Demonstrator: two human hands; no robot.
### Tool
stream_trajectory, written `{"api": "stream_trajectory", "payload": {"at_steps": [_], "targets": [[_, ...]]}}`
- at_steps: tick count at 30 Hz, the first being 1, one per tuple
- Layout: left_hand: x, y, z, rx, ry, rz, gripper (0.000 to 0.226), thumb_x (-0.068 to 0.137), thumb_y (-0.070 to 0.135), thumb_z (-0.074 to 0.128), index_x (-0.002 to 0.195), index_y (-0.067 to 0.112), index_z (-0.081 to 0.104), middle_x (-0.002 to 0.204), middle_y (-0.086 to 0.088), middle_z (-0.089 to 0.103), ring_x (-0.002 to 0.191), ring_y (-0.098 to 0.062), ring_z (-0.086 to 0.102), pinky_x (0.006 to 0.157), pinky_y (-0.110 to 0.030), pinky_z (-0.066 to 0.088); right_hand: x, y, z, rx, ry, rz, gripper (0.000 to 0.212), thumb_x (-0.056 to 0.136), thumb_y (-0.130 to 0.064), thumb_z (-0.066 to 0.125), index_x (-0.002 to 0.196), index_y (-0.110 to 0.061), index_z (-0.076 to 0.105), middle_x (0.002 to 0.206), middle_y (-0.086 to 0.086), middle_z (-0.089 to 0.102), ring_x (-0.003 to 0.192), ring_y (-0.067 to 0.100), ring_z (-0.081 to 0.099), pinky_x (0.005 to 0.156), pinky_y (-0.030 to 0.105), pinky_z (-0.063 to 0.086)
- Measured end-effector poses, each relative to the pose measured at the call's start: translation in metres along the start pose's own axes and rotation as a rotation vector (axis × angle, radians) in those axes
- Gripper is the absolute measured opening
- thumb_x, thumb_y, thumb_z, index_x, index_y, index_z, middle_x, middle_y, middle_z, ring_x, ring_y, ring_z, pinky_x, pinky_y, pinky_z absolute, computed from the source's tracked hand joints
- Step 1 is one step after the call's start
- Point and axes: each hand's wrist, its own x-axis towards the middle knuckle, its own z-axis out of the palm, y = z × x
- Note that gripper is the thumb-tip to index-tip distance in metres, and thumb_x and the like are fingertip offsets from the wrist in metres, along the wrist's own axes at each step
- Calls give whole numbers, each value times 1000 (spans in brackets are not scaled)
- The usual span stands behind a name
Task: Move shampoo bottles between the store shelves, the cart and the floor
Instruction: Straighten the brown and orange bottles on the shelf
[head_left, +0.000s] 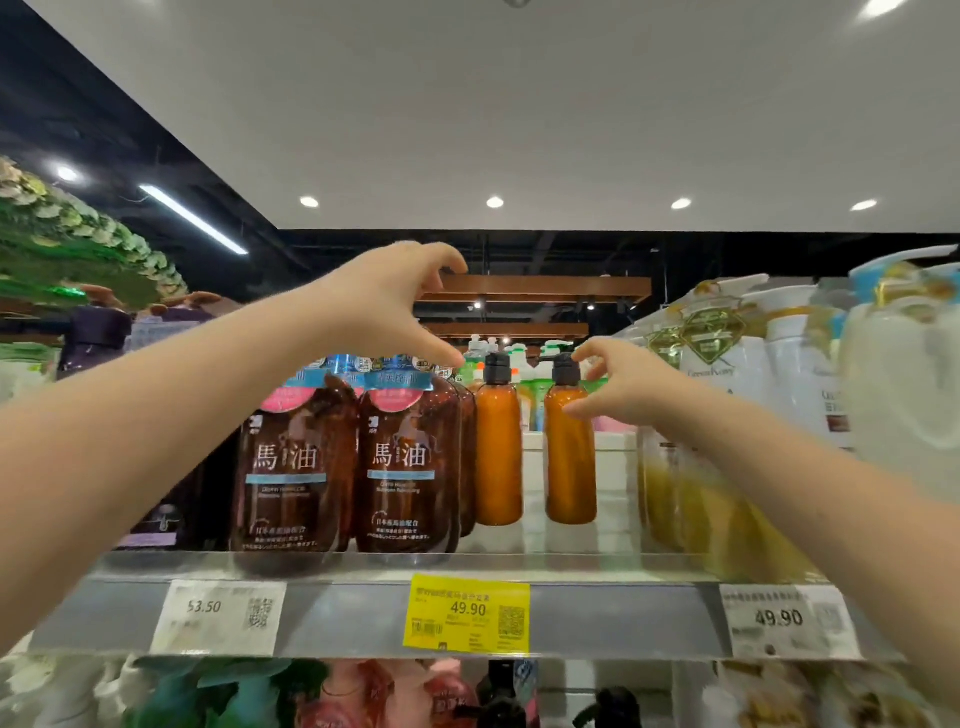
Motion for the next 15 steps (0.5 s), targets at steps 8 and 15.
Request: {"api": "stream_trajectory", "payload": {"at_steps": [8, 15], "targets": [[96, 6, 50, 233, -403, -82, 79, 82, 41, 70, 147, 18, 31, 145, -4, 43, 129, -24, 44, 104, -37, 39, 33, 0, 27, 35, -34, 229, 74, 85, -25, 70, 142, -4, 28, 138, 15, 46, 123, 29, 49, 80, 29, 46], [144, 5, 78, 396, -680, -192, 67, 91, 43, 58, 144, 11, 35, 136, -12, 51, 105, -24, 58, 90, -35, 49, 57, 6, 45, 10, 45, 327, 93, 83, -31, 71, 148, -5, 11, 114, 12, 53, 79, 16, 50, 55, 20, 43]]}}
